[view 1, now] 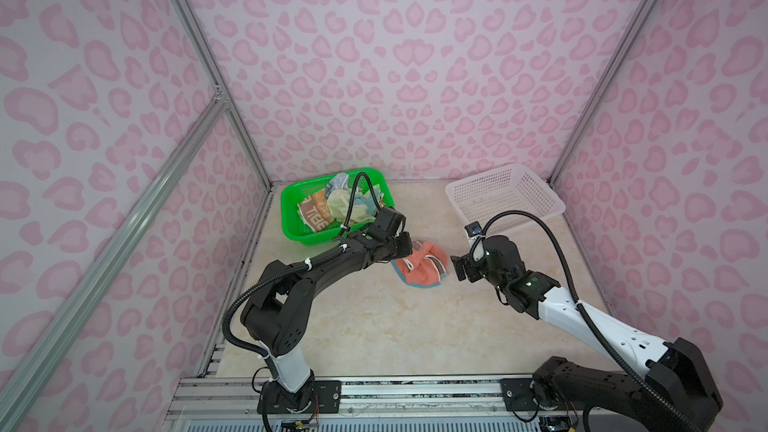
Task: Fold and stack the towels
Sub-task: 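Lower the coral towel onto the table and grasp its corner with the right gripper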
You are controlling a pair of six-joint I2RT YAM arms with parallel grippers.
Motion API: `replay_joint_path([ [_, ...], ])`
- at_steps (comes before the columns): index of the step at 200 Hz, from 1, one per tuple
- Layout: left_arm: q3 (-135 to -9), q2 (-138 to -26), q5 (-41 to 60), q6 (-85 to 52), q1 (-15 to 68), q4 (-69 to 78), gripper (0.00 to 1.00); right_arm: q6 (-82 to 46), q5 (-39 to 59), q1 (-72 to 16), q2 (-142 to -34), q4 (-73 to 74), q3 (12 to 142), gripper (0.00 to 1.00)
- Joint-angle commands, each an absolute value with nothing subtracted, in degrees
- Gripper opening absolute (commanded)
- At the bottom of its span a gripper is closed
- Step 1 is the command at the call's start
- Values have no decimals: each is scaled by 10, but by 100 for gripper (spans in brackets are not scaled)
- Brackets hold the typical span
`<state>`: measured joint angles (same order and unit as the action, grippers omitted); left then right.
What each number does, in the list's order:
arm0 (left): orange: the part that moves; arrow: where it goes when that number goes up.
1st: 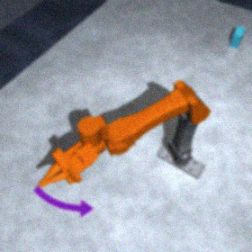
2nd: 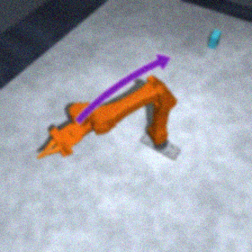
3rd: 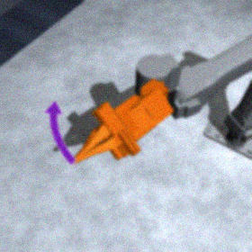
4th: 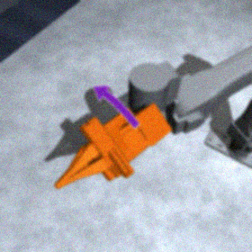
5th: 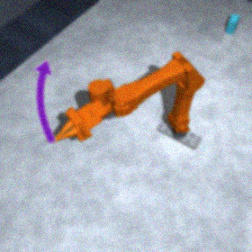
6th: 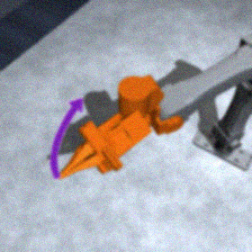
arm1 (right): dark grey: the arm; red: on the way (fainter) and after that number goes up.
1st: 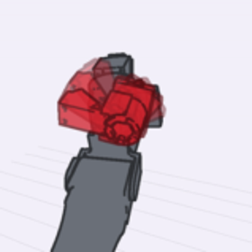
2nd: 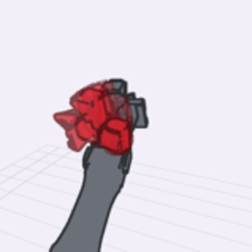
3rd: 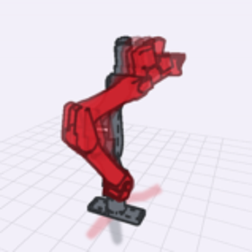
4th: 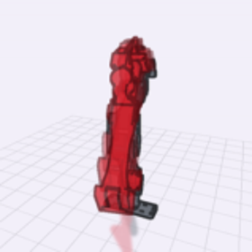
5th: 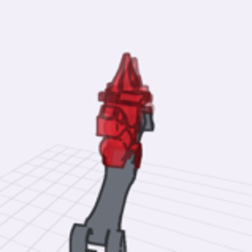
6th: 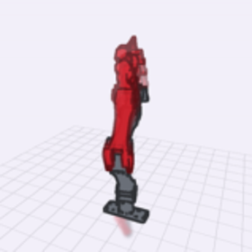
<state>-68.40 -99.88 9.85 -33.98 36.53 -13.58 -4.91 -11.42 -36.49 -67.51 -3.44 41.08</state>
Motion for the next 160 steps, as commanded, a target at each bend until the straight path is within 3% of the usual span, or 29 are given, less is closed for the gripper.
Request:
replay_joint_path([
  [1,-672,-988,50,-338,364,-160,34,-74,-88,-367,-705,-5,410,93],
  [39,-648,-959,-14,-327,362,-192,54,-122,-92,-367,-781,9,429,78],
  [71,-628,-915,-30,-301,362,-177,66,-167,-99,-366,-842,25,435,70],
  [107,-612,-868,-34,-274,362,-161,67,-181,-77,-365,-888,87,414,62],
  [160,-591,-825,-40,-261,362,-136,67,-192,-42,-361,-925,175,378,61],
])
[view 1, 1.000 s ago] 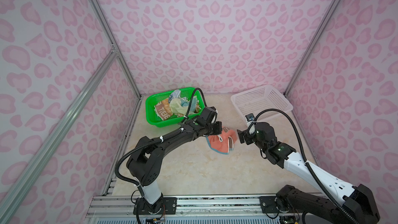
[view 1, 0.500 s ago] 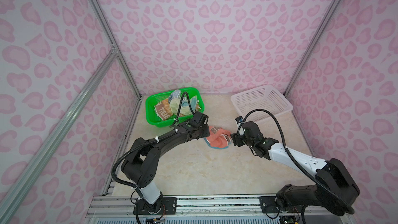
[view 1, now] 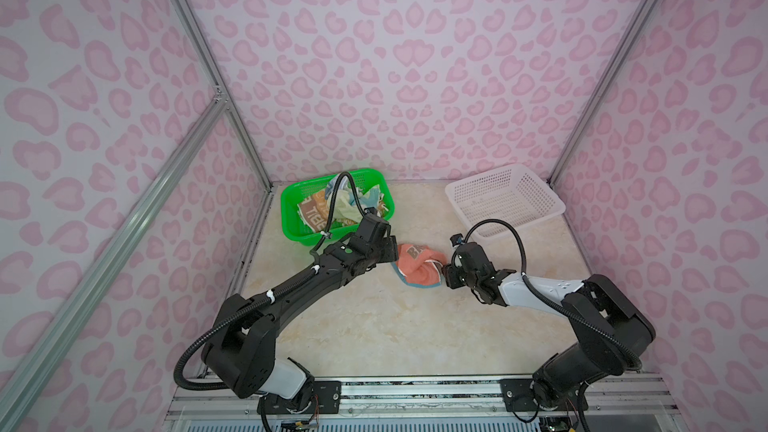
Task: Fold and stack the towels
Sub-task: 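Lower the coral towel onto the table and grasp its corner with the right gripper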
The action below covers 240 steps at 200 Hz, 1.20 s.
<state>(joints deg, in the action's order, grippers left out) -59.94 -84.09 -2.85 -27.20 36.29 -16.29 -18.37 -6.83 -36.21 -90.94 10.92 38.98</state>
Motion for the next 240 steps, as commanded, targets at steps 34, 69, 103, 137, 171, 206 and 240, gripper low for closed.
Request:
replay_joint_path([
  [34,-588,-818,-43,-258,362,-136,67,-200,-14,-356,-954,234,364,60],
  [69,-589,-818,-49,-257,362,-146,67,-216,39,-350,-980,305,348,35],
  [103,-589,-818,-55,-257,362,-150,66,-219,66,-349,-980,311,350,4],
  [137,-590,-815,-57,-251,362,-153,66,-184,34,-349,-915,229,361,0],
  [171,-585,-803,-62,-241,362,-148,66,-93,-38,-356,-808,62,408,0],
  [206,-585,-785,-73,-229,362,-155,66,19,-149,-371,-721,-98,476,0],
  [240,-588,-767,-80,-218,362,-161,66,117,-170,-376,-654,-164,525,0],
])
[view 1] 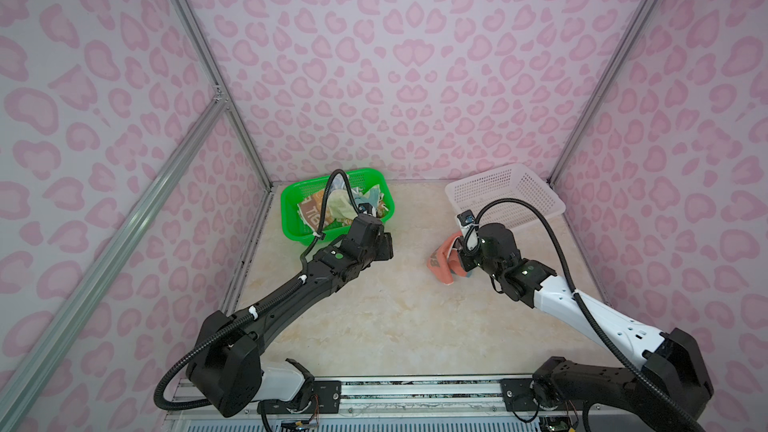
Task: Fold and stack the towels
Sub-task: 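Lower the coral towel onto the table and grasp its corner with the right gripper, then spread the coral-and-brown towel flat on the table with the right gripper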
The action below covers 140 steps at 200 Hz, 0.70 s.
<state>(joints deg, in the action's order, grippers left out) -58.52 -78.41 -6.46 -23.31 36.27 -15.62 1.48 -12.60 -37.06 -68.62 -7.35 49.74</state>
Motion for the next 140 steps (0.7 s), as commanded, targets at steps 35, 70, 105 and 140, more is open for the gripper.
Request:
replay_joint_path([
  [35,-581,-748,-82,-210,362,-164,66,176,-111,-394,-651,-240,602,0],
  [70,-568,-731,-87,-204,362,-161,66,221,-64,-445,-730,-280,641,0],
  [105,-546,-709,-74,-179,362,-144,66,190,-8,-458,-813,-237,644,0],
  [140,-517,-698,-47,-142,362,-119,66,137,65,-457,-877,-134,626,0],
])
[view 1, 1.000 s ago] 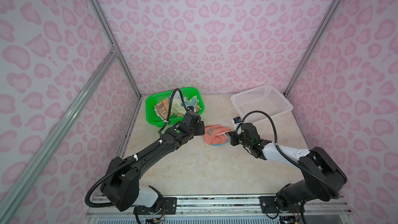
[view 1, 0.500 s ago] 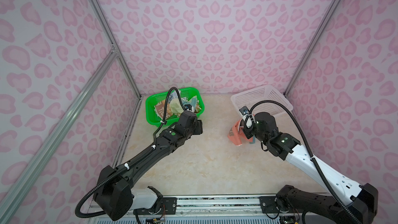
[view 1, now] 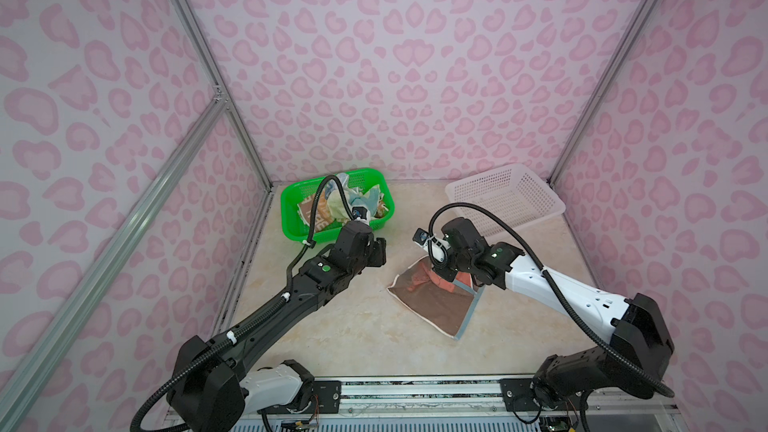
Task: Fold and stack the towels
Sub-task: 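Spread the coral-and-brown towel flat on the table with the right gripper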
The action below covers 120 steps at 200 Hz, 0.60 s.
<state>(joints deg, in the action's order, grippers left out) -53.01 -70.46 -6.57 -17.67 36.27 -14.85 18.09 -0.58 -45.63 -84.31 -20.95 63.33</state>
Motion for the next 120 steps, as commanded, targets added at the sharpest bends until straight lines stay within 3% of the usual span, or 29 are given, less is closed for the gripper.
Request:
replay_joint_path([
  [1,-516,-697,-47,-142,362,-119,66,137,67,-457,-879,-132,626,0],
  [61,-500,-710,-55,-147,362,-115,66,41,144,-466,-976,-44,624,0],
  [81,-498,-714,-56,-146,362,-114,66,9,163,-468,-992,-16,612,8],
  [120,-507,-722,-56,-132,362,-125,66,-14,175,-468,-994,-4,602,35],
])
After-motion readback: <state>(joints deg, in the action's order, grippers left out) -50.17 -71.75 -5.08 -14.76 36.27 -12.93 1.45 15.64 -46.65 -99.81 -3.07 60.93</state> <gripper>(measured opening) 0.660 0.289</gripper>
